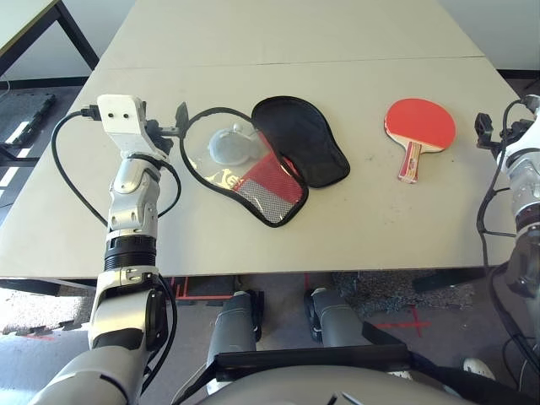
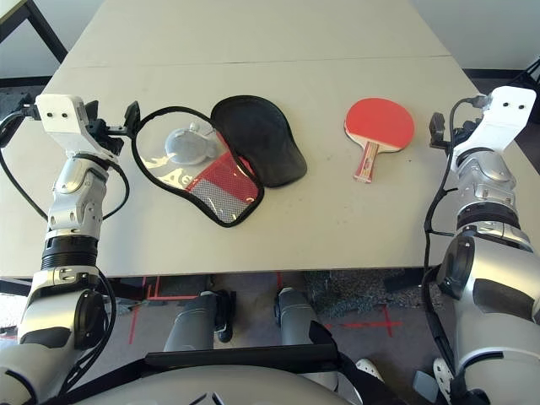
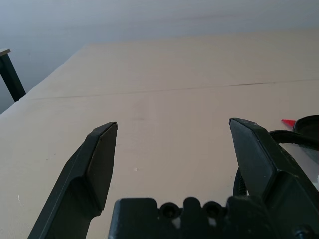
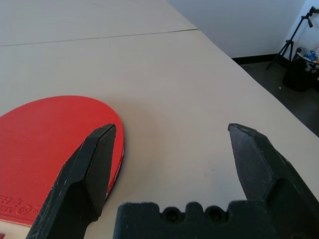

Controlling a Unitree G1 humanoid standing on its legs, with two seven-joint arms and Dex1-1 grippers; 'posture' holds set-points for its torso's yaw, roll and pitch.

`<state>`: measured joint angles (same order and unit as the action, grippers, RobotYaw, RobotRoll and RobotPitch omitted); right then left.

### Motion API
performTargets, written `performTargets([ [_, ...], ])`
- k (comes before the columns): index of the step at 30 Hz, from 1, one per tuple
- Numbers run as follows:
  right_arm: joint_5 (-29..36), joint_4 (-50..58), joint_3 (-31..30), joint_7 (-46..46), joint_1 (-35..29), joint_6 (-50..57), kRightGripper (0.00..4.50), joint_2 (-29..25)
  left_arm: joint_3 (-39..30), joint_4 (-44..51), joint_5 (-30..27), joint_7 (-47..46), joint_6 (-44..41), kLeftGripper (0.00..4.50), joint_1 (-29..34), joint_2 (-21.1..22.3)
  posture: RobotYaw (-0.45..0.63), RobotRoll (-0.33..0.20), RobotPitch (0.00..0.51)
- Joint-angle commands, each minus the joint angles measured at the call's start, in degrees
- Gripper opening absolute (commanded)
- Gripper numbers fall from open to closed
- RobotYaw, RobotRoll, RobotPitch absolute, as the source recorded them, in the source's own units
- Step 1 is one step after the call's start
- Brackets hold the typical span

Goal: Store the ping-pong paddle in its case and zip it.

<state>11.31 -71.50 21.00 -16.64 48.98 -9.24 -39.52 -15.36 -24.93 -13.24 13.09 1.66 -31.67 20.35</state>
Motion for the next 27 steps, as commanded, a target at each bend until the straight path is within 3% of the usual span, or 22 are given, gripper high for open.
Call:
performTargets([
  [1,-0.3,-0.8,0.1,0.0,0.1,0.1,4.47,0.2,-0.7,-0.6,0.1,-0.7,0.5,4.50,-0.1,0.0,-0.05,0.000,0.154],
  [7,-0.9,-0.5,-0.4,-0.5,0.0,-0.2,4.47,0.4,0.0,3.5,-1.4,1.5,-3.2,4.50,-3.0,1.3,-0.04,0.000,0.159],
  [13,-1.6,-0.1,-0.9,-2.0,0.2,-0.6,4.47,1.0,6.2,20.6,-5.0,9.2,-14.0,4.50,-3.1,2.2,-0.03,0.000,0.155],
  [21,-2.3,0.6,-2.1,-2.9,0.9,0.4,4.47,2.5,16.2,30.4,-5.1,21.6,-19.9,4.50,-3.4,5.0,-0.05,0.000,0.147],
  [27,-2.0,3.0,-2.9,5.1,5.0,15.9,4.47,3.7,19.8,31.3,-4.5,25.9,-21.4,4.50,-3.2,5.3,-0.06,0.000,0.148],
])
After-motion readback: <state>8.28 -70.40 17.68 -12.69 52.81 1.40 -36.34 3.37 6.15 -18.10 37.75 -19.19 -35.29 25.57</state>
